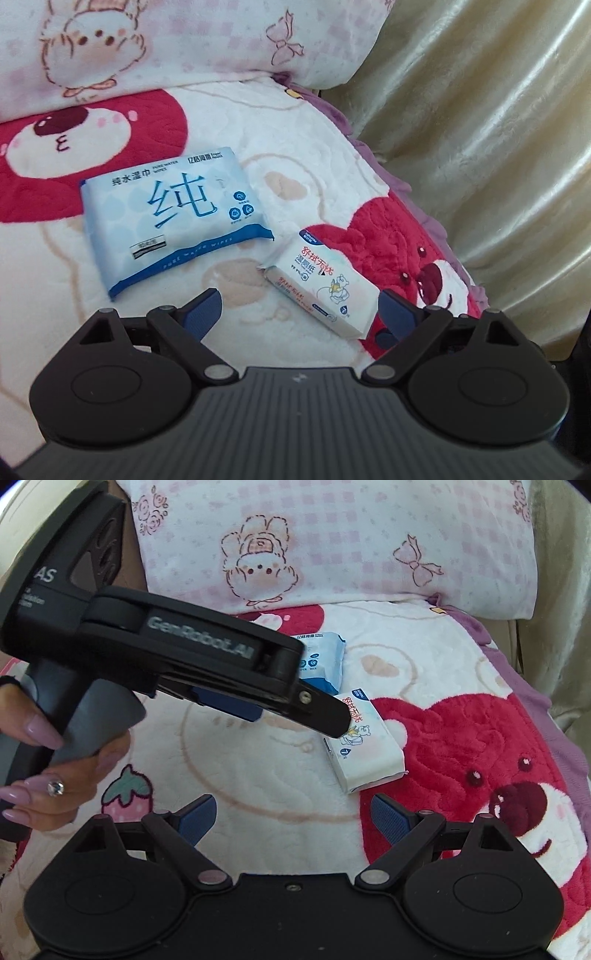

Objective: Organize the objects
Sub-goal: 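Move the open left tool toward the small white tissue pack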

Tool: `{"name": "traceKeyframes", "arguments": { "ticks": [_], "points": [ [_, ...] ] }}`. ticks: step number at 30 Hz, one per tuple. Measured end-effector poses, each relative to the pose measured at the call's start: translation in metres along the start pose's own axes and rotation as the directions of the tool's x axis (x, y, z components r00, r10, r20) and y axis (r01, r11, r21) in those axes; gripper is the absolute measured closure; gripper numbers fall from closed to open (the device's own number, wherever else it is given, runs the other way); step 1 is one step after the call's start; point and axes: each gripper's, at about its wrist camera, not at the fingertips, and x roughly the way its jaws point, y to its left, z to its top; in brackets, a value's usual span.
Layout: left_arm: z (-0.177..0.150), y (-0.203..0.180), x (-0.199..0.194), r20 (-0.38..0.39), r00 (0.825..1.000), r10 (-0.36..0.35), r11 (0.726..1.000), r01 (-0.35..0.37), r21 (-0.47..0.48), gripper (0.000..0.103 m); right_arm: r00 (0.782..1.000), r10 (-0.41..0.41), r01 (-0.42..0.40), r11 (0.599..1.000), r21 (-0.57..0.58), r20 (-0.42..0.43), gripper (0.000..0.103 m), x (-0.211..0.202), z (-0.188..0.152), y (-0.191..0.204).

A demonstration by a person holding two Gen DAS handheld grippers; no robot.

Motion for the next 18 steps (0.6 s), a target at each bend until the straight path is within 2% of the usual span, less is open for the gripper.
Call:
{"name": "traceKeyframes", "arguments": {
  "ticks": [7,10,13,14,15,18],
  "points": [
    [0.011,0.005,0.023,0.028,0.999,-0.031,0.999,0.032,-0.035,0.014,1.0,0.002,-0.002,1.0,-0.011,-0.012,0.01,0.008,0.0,-0.002],
    [0.015,0.007,0.028,0.033,0.999,-0.037,0.999,0.038,-0.036,0.02,1.0,0.002,-0.002,1.0,-0.007,-0.006,0.01,0.009,0.003,-0.004],
    [0.018,0.008,0.032,0.042,0.998,-0.045,0.998,0.046,-0.044,0.031,1.0,0.002,-0.002,1.0,-0.004,-0.019,0.01,0.011,0.004,-0.005],
    [0.019,0.007,0.034,0.037,0.999,-0.039,0.998,0.04,-0.045,0.04,1.0,-0.001,0.0,1.0,-0.009,-0.022,0.01,0.012,0.005,-0.005],
    [0.02,0.006,0.036,0.034,0.999,-0.025,0.999,0.026,-0.034,0.044,1.0,-0.002,0.002,1.0,-0.013,-0.023,0.01,0.012,0.005,-0.005],
    [0.019,0.004,0.039,0.034,0.999,-0.022,1.0,0.023,-0.01,0.048,1.0,-0.004,0.004,1.0,-0.024,-0.028,0.01,0.015,0.006,-0.003]
  ]
}}
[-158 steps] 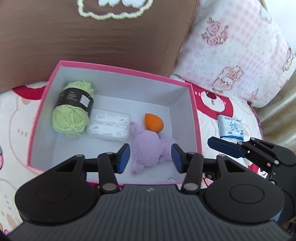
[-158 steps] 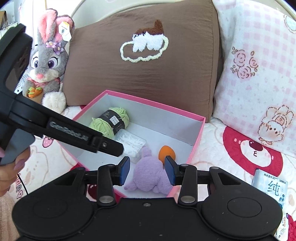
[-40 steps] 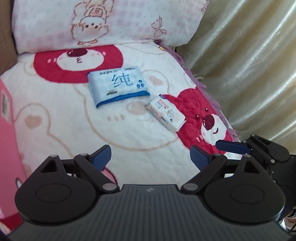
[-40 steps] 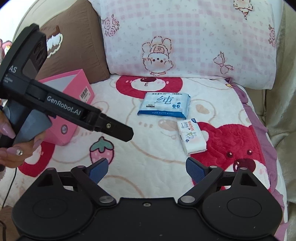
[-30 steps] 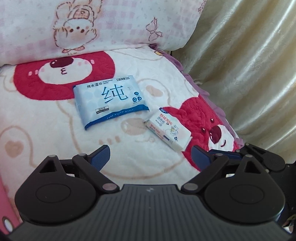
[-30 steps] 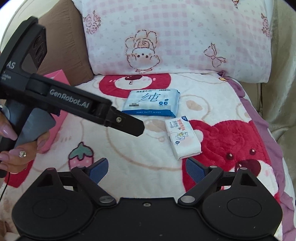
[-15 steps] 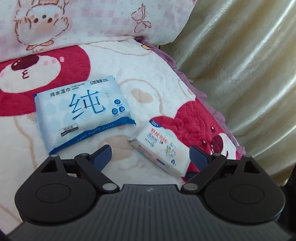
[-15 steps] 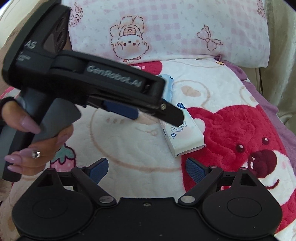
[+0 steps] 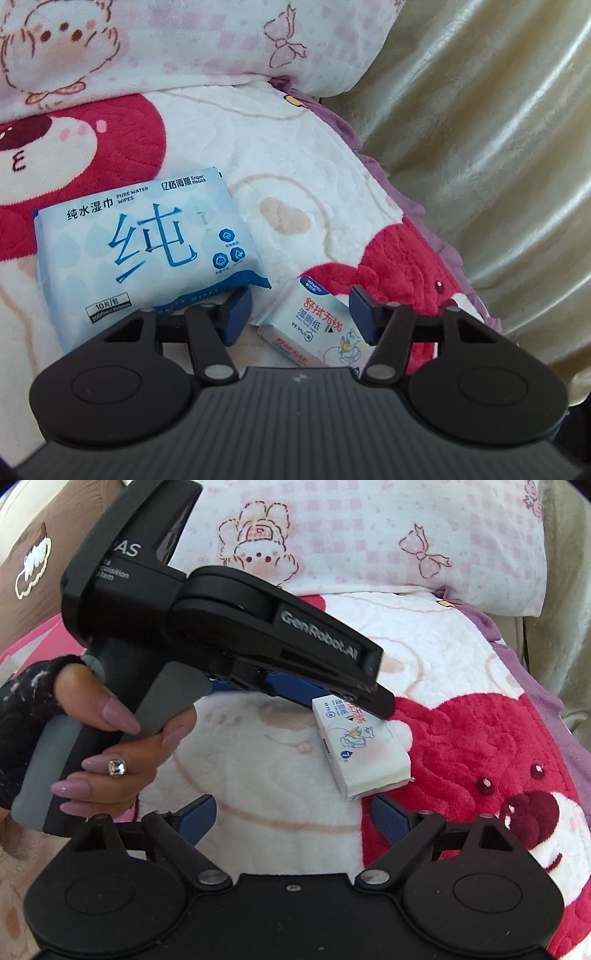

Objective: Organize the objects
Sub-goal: 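Move the open left tool toward the small white tissue pack, then close the left tool fingers around the white tissue pack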

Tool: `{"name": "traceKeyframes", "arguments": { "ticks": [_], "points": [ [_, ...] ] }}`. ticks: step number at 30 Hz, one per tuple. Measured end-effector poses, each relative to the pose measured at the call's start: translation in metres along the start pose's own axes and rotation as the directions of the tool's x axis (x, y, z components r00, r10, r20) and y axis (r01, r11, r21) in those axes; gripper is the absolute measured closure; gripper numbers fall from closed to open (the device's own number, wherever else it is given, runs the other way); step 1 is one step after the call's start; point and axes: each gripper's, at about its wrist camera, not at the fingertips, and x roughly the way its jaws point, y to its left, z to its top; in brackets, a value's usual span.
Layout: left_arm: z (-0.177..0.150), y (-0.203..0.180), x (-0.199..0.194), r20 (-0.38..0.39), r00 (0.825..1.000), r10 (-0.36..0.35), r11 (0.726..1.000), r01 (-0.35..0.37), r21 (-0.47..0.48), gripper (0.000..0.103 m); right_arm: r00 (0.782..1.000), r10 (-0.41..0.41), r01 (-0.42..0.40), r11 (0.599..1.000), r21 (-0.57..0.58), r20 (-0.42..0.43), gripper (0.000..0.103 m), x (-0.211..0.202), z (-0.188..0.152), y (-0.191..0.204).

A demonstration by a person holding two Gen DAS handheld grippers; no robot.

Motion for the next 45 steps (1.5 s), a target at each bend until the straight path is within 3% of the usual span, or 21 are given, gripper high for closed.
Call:
{"name": "traceKeyframes", "arguments": {
  "ticks": [3,13,17,20,30,34,36,41,45],
  "points": [
    [0.0,0.0,-0.003,-0.022,0.999,-0.024,1.0,0.024,-0.005,0.052,1.0,-0.002,0.002,1.0,0.004,-0.003,0.009,0.001,0.001,0.001],
    [-0.011,-0.012,-0.025,-0.069,0.998,0.012,0.999,-0.009,0.047,0.052,1.0,-0.011,0.012,0.999,0.035,-0.012,0.008,0.004,0.006,-0.002],
    [-0.015,-0.008,-0.029,-0.13,0.991,-0.02,1.0,0.019,-0.005,0.052,1.0,-0.021,0.021,0.998,0.055,-0.014,0.008,0.002,0.005,-0.007],
    [-0.022,-0.003,-0.024,-0.222,0.974,-0.049,0.996,0.032,-0.082,0.052,0.999,-0.033,0.033,0.998,0.059,0.0,0.008,0.001,0.003,-0.011],
    [-0.025,0.0,-0.033,-0.151,0.988,-0.032,0.989,0.009,-0.149,0.05,0.992,-0.121,0.125,0.987,-0.105,0.035,0.009,0.002,-0.005,0.001],
    [-0.023,0.005,-0.029,-0.126,0.992,-0.014,0.985,-0.008,-0.174,0.052,0.986,-0.155,0.16,0.982,-0.096,0.061,0.009,0.001,-0.006,0.001],
    [-0.023,0.004,-0.027,-0.124,0.992,-0.016,0.987,-0.005,-0.163,0.059,0.984,-0.166,0.172,0.981,-0.085,0.07,0.009,0.0,-0.006,0.0],
    [-0.029,0.007,-0.024,-0.136,0.99,-0.048,0.974,0.016,-0.228,0.065,0.984,-0.165,0.169,0.985,-0.046,0.071,0.009,0.001,-0.007,-0.004],
    [-0.033,0.003,-0.024,-0.13,0.991,-0.024,0.971,-0.008,-0.238,0.066,0.984,-0.157,0.159,0.987,-0.011,0.08,0.008,0.001,-0.006,-0.006]
  ]
}}
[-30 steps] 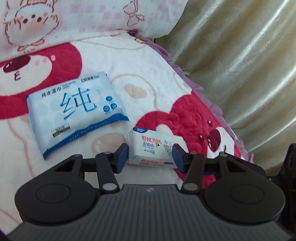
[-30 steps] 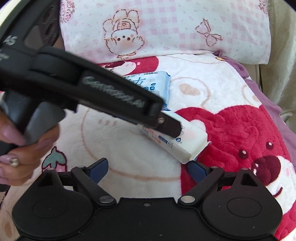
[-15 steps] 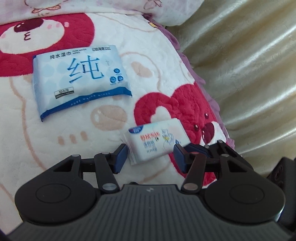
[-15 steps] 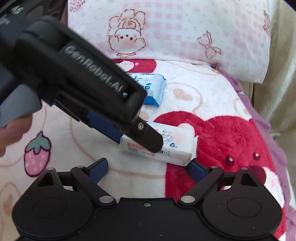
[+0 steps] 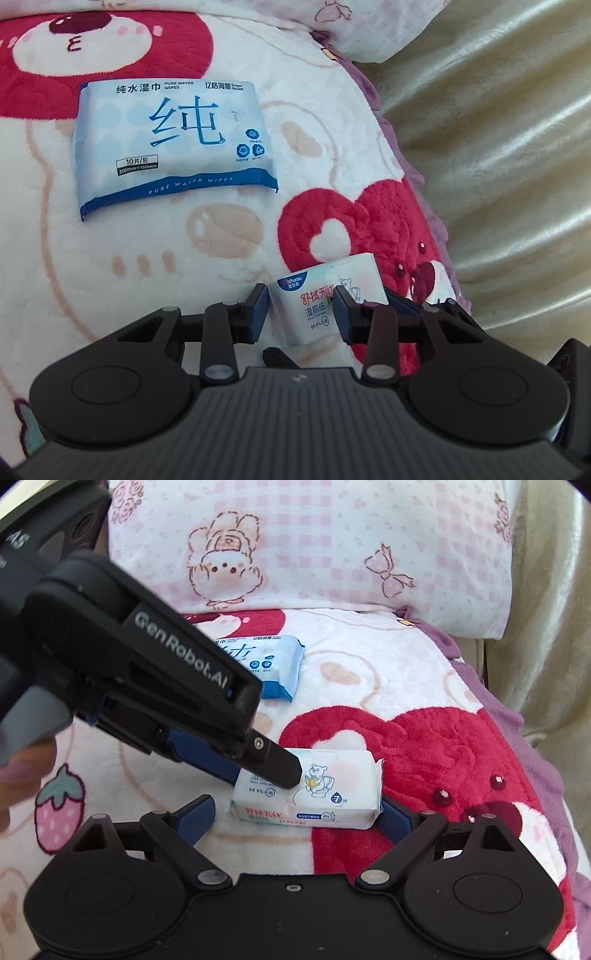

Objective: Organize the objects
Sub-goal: 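Close the left tool fingers around the white tissue pack, then lift the white tissue pack with the left tool and carry it to the box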

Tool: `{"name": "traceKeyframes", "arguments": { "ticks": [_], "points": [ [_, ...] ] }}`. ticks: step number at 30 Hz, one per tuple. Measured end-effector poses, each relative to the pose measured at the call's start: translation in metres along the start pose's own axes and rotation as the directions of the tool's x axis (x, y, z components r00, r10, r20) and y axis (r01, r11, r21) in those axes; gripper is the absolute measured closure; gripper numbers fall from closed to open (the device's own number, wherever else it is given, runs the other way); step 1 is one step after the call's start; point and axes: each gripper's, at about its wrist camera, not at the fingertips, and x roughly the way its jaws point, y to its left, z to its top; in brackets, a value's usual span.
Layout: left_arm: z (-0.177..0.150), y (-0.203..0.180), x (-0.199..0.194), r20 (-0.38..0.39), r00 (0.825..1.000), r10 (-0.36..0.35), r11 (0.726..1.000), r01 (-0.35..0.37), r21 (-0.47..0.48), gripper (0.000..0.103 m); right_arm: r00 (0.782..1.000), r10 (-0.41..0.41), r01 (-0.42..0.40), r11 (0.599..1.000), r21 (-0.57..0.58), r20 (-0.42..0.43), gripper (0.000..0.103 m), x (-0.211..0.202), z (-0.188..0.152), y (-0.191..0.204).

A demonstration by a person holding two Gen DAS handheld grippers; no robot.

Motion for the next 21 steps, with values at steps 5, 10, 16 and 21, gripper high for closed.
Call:
{"name": "traceKeyframes", "arguments": {
  "ticks": [5,10,16,21],
  "points": [
    [-0.003,-0.003,-0.001,0.006,1.0,0.014,1.0,-0.014,0.008,0.066,0.999,-0.035,0.035,0.999,-0.017,0.002,0.019,-0.002,-0.003,0.002],
    [-0.012,-0.002,-0.004,0.021,1.0,0.0,1.0,0.0,-0.001,0.066,0.999,-0.039,0.039,0.999,-0.017,0.008,0.02,-0.006,-0.007,0.004],
    [-0.025,-0.007,-0.013,0.024,0.999,0.031,0.999,-0.031,0.014,0.066,1.0,-0.03,0.03,0.999,-0.028,0.001,0.02,-0.012,-0.01,0.011],
    [-0.028,-0.01,-0.021,0.017,0.998,0.062,0.998,-0.062,0.025,0.066,1.0,0.027,-0.027,1.0,0.012,0.008,0.02,-0.019,-0.011,0.01]
  ]
}}
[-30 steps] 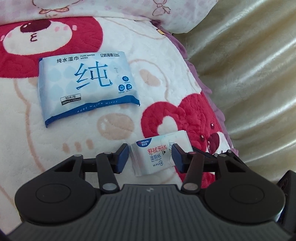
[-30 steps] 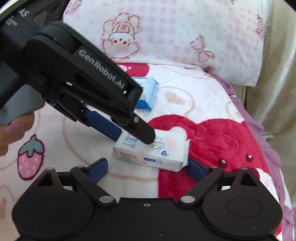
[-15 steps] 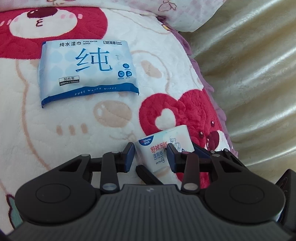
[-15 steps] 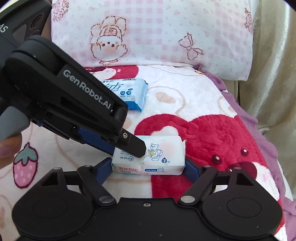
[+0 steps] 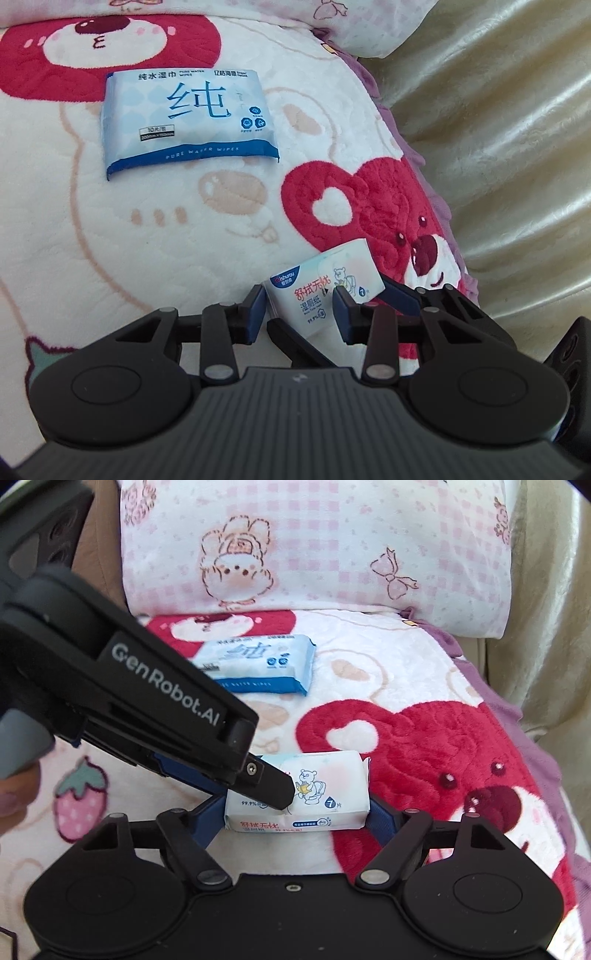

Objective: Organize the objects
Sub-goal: 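Lift the white tissue pack with the left tool and carry it to the box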

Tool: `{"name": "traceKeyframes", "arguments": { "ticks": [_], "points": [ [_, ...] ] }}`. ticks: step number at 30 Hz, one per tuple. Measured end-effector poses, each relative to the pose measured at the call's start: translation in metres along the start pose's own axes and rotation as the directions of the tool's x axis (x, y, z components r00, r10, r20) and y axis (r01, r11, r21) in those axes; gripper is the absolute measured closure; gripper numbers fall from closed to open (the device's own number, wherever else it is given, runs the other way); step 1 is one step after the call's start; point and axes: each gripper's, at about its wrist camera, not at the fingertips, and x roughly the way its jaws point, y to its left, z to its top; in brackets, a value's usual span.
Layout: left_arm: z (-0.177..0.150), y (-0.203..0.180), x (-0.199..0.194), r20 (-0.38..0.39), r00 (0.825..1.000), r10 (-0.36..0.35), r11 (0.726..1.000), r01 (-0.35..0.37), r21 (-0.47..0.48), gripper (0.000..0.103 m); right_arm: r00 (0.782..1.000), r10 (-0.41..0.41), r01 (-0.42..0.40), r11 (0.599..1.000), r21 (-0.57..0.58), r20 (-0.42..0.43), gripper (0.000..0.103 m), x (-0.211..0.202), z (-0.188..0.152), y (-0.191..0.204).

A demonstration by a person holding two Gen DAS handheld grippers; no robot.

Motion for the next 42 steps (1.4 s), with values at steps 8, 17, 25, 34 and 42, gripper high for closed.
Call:
{"name": "traceKeyframes", "arguments": {
  "ticks": [8,17,25,34,42],
  "points": [
    [-0.009,0.004,-0.015,0.022,1.0,0.001,1.0,0.0,-0.024,0.065,0.997,0.074,-0.074,0.997,0.033,-0.004,0.02,-0.008,0.0,0.001],
    [-0.016,0.001,-0.04,0.044,0.998,0.049,0.999,-0.048,-0.027,0.062,0.988,0.156,-0.156,0.988,0.002,-0.001,0.02,-0.024,0.001,0.013],
    [-0.027,-0.01,-0.063,0.025,0.997,0.076,0.997,-0.076,0.0,0.062,0.984,0.175,-0.176,0.984,-0.04,-0.019,0.021,-0.044,0.01,0.023],
    [-0.038,-0.011,-0.115,0.061,0.989,0.132,0.991,-0.133,0.024,0.062,0.955,0.291,-0.294,0.954,-0.056,-0.058,0.021,-0.069,0.011,0.049],
    [-0.059,-0.012,-0.161,0.08,0.981,0.179,0.983,-0.182,0.038,0.062,0.939,0.342,-0.343,0.936,-0.083,-0.034,0.031,-0.098,0.019,0.072]
  ]
}}
